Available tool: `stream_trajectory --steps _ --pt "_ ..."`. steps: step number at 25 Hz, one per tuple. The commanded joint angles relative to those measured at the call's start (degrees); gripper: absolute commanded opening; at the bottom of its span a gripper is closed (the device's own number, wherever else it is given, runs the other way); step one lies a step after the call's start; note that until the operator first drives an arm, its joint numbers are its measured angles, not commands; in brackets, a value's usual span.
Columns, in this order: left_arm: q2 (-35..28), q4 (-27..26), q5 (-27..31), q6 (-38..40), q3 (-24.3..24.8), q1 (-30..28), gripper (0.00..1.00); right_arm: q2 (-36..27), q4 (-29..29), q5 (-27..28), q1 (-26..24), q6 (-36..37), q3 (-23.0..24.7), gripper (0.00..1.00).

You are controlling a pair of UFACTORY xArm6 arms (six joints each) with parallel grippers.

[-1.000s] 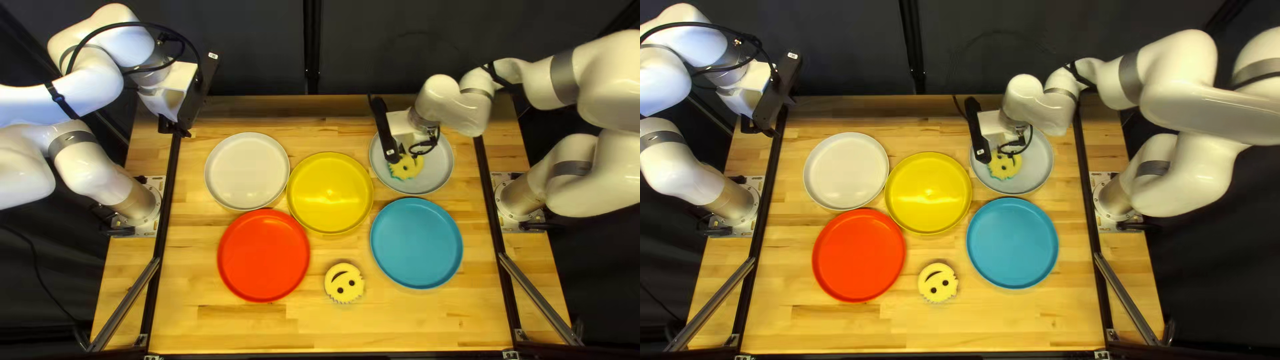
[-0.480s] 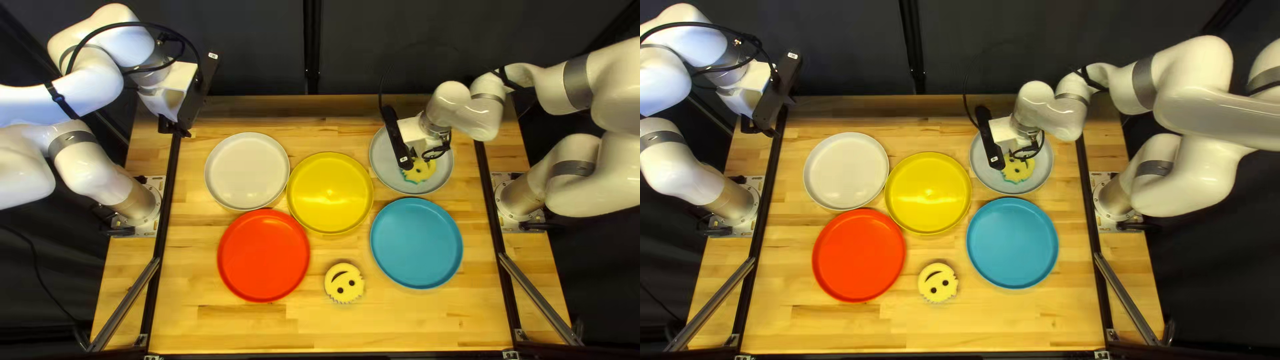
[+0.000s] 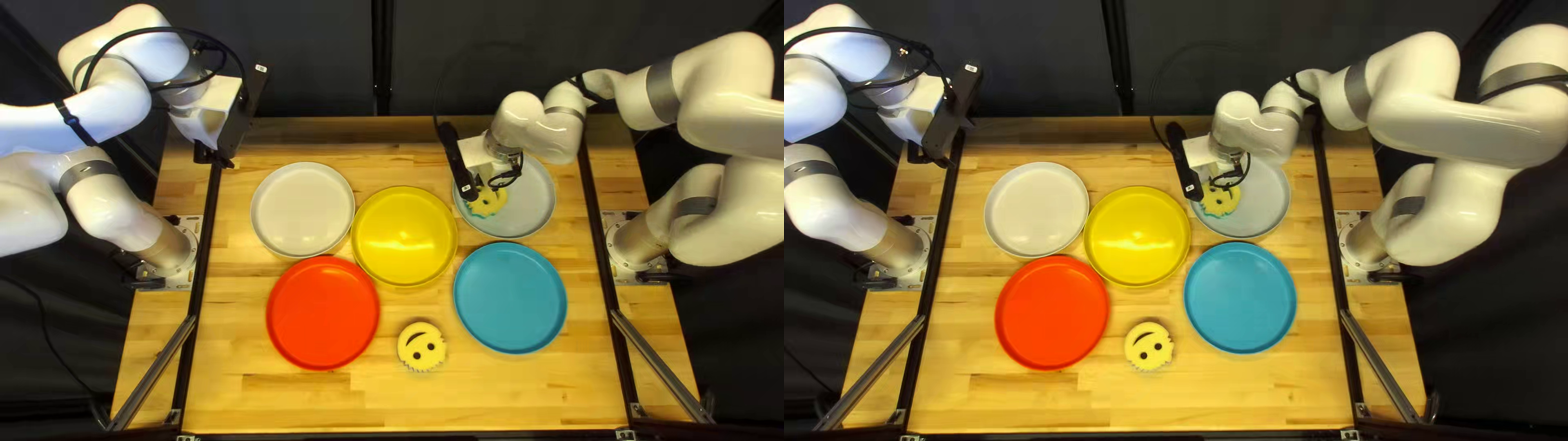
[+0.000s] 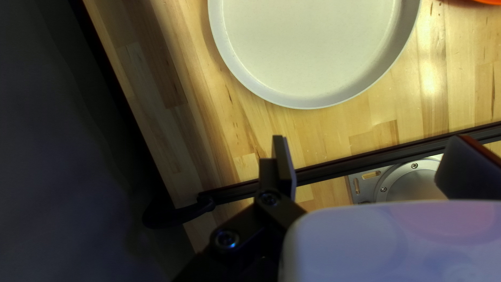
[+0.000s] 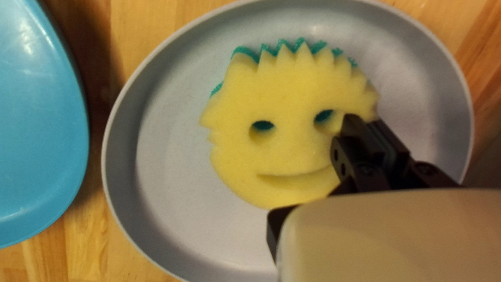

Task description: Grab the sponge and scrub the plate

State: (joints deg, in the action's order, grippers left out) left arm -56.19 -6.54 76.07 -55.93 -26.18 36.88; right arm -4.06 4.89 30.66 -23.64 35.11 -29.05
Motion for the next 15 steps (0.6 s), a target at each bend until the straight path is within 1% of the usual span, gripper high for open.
stream_trajectory --steps 1,5,8,12,14,15 --pt "0.0 0.0 0.0 0.0 0.0 0.0 1.00 -2.9 -0.2 0.1 -2.5 1.8 3.5 0.00" --pt "0.0 0.0 0.0 0.0 0.0 0.0 1.00 -6.9 0.1 1.5 -5.2 3.0 7.3 0.00" --pt "0.0 0.0 0.0 0.0 0.0 0.0 1.00 -9.0 0.5 3.3 -6.5 3.4 8.2 0.00" --pt "0.0 0.0 0.0 0.0 0.0 0.0 1.00 -10.0 0.8 4.7 -7.3 3.0 8.3 0.00" --pt "0.0 0.0 0.0 0.0 0.0 0.0 1.00 -8.7 0.7 4.6 -6.5 2.1 7.2 0.00" --pt "0.0 0.0 0.0 0.0 0.0 0.0 1.00 -7.2 0.7 4.2 -5.8 1.6 5.9 0.00"
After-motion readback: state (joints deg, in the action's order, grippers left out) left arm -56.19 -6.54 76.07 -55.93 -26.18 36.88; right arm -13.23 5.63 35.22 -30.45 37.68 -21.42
